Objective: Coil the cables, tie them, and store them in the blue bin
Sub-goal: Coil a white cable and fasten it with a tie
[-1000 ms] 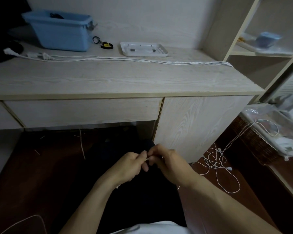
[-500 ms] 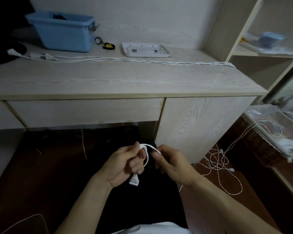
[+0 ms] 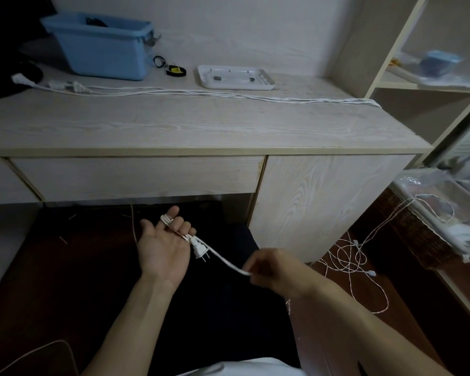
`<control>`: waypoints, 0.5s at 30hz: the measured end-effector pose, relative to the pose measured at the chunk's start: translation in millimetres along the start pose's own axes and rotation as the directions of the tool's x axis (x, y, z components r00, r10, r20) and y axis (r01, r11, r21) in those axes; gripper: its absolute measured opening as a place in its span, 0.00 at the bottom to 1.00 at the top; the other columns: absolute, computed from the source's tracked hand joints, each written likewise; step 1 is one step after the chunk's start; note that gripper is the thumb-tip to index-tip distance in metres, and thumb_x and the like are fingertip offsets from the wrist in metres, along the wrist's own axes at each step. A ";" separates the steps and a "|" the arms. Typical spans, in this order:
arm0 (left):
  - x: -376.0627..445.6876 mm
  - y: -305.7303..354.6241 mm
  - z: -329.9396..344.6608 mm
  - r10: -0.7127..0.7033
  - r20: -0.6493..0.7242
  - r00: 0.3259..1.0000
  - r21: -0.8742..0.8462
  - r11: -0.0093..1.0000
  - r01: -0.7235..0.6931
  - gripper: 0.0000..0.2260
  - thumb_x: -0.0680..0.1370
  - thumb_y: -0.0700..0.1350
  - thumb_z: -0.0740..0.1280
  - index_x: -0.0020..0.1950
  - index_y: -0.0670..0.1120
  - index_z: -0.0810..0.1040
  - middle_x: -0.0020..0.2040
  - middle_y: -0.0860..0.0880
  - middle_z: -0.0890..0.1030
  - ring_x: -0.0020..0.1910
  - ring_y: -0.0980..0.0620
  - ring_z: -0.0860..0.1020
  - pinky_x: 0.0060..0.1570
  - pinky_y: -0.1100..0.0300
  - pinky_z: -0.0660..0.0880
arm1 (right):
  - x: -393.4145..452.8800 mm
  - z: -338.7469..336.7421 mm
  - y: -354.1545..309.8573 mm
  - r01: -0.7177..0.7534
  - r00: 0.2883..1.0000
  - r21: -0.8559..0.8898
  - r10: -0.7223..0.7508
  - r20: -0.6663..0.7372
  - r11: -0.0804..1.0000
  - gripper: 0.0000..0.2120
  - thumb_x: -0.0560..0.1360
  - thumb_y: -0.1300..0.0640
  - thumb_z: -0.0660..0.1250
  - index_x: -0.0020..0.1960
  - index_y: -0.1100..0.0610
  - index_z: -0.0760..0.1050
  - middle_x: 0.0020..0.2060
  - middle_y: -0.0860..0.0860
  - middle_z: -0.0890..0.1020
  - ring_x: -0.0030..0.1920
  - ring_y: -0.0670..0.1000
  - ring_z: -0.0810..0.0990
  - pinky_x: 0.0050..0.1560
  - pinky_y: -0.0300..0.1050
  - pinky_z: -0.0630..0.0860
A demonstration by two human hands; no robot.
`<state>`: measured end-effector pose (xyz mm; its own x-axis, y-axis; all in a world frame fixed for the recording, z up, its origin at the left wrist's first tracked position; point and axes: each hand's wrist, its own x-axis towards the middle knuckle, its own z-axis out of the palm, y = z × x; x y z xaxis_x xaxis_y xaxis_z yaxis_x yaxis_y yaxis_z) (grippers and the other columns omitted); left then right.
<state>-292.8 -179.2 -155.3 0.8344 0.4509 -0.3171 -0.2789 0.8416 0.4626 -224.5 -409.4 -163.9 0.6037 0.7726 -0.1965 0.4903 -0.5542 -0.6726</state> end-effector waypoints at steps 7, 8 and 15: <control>-8.1 -26.0 -3.5 0.128 0.190 0.973 0.617 0.756 -0.220 0.15 0.85 0.46 0.56 0.50 0.40 0.79 0.35 0.51 0.77 0.39 0.52 0.76 0.51 0.55 0.73 | -6.9 11.7 -18.3 0.156 0.976 0.048 -0.161 0.149 0.987 0.10 0.78 0.61 0.68 0.58 0.55 0.82 0.54 0.50 0.80 0.51 0.44 0.80 0.53 0.32 0.74; -10.0 -27.1 -3.5 0.124 0.239 0.963 0.734 0.626 -0.263 0.15 0.85 0.45 0.57 0.45 0.40 0.80 0.39 0.52 0.80 0.41 0.51 0.78 0.51 0.56 0.74 | -7.3 10.9 -19.4 0.167 0.974 0.074 -0.176 0.140 0.983 0.10 0.79 0.62 0.67 0.58 0.56 0.82 0.54 0.50 0.80 0.51 0.45 0.80 0.54 0.34 0.76; -23.7 -36.5 7.4 0.095 0.214 0.972 0.720 0.657 -0.223 0.14 0.84 0.41 0.58 0.43 0.37 0.77 0.46 0.54 0.83 0.40 0.51 0.80 0.48 0.59 0.78 | -6.7 3.6 -18.8 0.127 0.985 0.057 -0.133 0.110 0.990 0.10 0.81 0.59 0.64 0.59 0.54 0.82 0.51 0.49 0.77 0.46 0.43 0.77 0.49 0.31 0.72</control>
<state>-298.9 -222.8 -158.5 0.8861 0.4552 -0.0874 -0.0269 0.2388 0.9707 -240.1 -403.1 -152.6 0.4609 0.8685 -0.1825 0.5261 -0.4330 -0.7319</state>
